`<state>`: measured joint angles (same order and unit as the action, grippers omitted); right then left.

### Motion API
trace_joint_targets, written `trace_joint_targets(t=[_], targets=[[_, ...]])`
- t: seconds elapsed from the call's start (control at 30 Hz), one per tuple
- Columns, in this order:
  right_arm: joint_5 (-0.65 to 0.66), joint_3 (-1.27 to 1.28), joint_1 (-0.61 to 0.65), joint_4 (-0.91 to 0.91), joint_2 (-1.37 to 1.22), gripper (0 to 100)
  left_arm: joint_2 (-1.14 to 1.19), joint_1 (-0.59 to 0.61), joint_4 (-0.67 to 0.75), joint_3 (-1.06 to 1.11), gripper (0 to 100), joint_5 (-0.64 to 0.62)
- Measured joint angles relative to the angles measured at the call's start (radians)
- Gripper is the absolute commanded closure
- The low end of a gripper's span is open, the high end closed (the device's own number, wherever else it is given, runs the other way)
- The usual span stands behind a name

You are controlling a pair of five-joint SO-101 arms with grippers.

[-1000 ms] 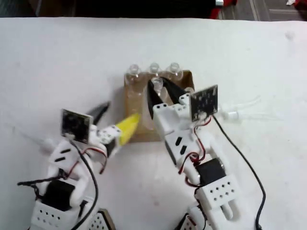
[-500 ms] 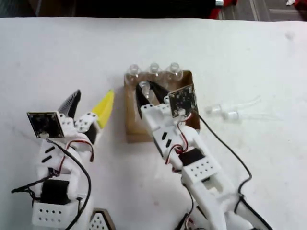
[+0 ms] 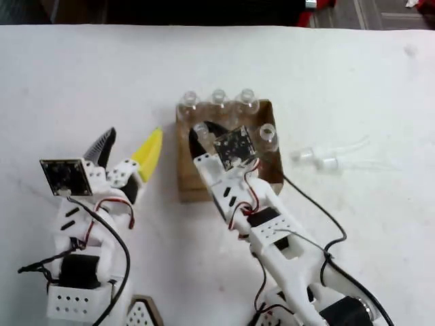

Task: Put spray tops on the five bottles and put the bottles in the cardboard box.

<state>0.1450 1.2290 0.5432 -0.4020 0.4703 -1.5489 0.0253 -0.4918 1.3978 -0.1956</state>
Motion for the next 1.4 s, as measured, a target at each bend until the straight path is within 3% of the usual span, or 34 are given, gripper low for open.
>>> trace_joint_targets(t=[1.4], targets=[[0.009,0.014,0.038,-0.167,-0.124,98.2,0.000,-0.012,0.044,0.035,71,0.000]])
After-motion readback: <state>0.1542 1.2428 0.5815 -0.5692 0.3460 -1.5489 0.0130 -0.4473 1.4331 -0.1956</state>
